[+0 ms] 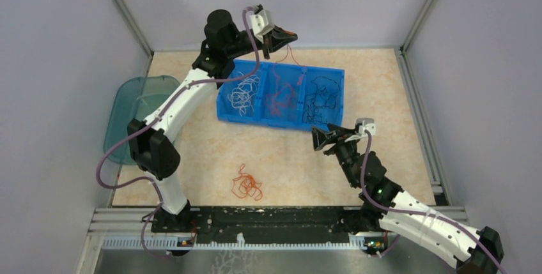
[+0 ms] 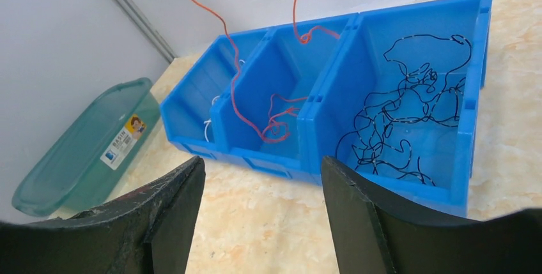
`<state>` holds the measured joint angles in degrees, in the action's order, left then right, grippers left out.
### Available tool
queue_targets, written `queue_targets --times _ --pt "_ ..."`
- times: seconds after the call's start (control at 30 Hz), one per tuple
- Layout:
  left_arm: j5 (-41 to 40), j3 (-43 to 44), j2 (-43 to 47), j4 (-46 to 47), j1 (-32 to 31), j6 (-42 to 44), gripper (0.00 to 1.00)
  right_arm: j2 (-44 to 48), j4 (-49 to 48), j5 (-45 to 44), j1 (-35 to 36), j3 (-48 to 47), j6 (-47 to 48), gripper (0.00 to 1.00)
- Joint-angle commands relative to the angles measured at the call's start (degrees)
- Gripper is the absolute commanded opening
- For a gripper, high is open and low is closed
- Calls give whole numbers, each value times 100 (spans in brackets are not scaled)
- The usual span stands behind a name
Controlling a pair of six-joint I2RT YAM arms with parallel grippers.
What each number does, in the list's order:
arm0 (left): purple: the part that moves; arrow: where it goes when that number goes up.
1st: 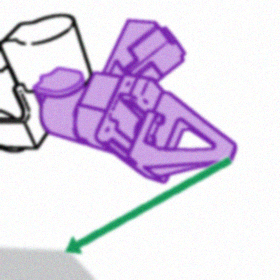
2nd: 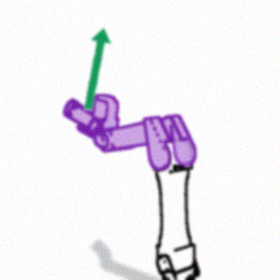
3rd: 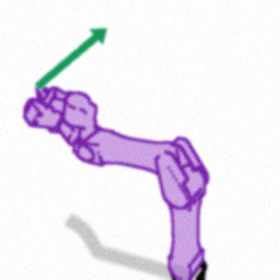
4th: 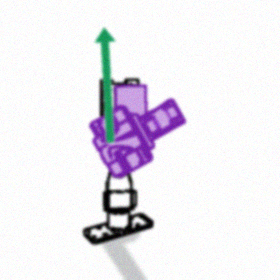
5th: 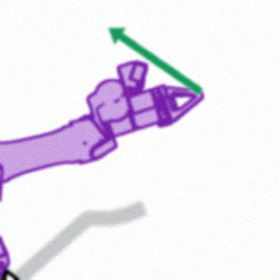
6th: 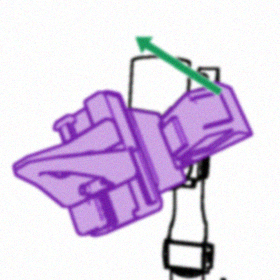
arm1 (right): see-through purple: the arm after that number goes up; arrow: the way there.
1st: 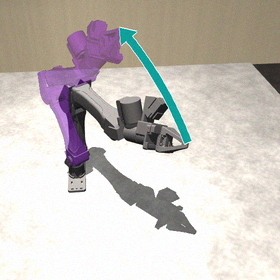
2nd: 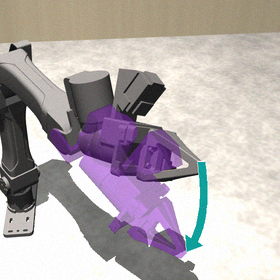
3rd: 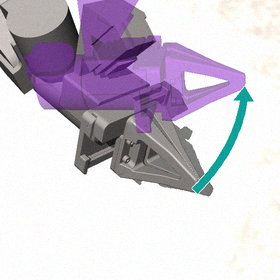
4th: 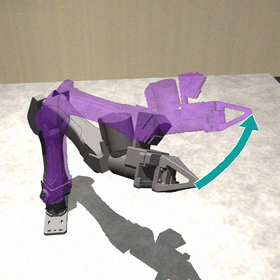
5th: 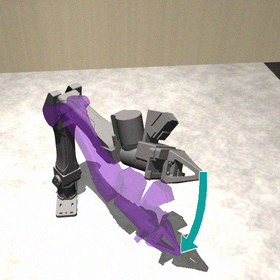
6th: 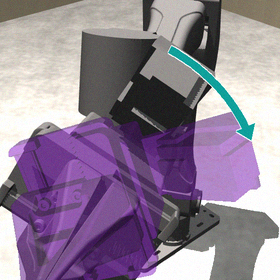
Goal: Untangle the cables
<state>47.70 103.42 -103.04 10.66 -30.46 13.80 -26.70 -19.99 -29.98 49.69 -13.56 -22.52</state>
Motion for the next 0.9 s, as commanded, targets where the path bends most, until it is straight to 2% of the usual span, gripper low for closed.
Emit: queue_targets --times 0.0,0.13,0.37,0.57,0.73,0.87 --pt "-723 -149 30 601 14 533 0 15 -51 -100 -47 -116 127 67" --pt "-1328 -565 145 1058 13 577 0 -49 -97 -99 -48 -103 152 67" --pt "-1162 -849 -8 512 18 608 0 -72 -131 -103 -54 -137 152 67" --pt "-1499 -901 -572 451 46 859 0 -109 -175 -31 -60 -222 236 67" --pt "-1774 -455 -1184 11 35 463 0 -80 -147 -42 -61 -253 325 68" --pt "-2018 -656 -1256 -306 -12 378 0 -74 -167 -42 -81 -285 358 68"
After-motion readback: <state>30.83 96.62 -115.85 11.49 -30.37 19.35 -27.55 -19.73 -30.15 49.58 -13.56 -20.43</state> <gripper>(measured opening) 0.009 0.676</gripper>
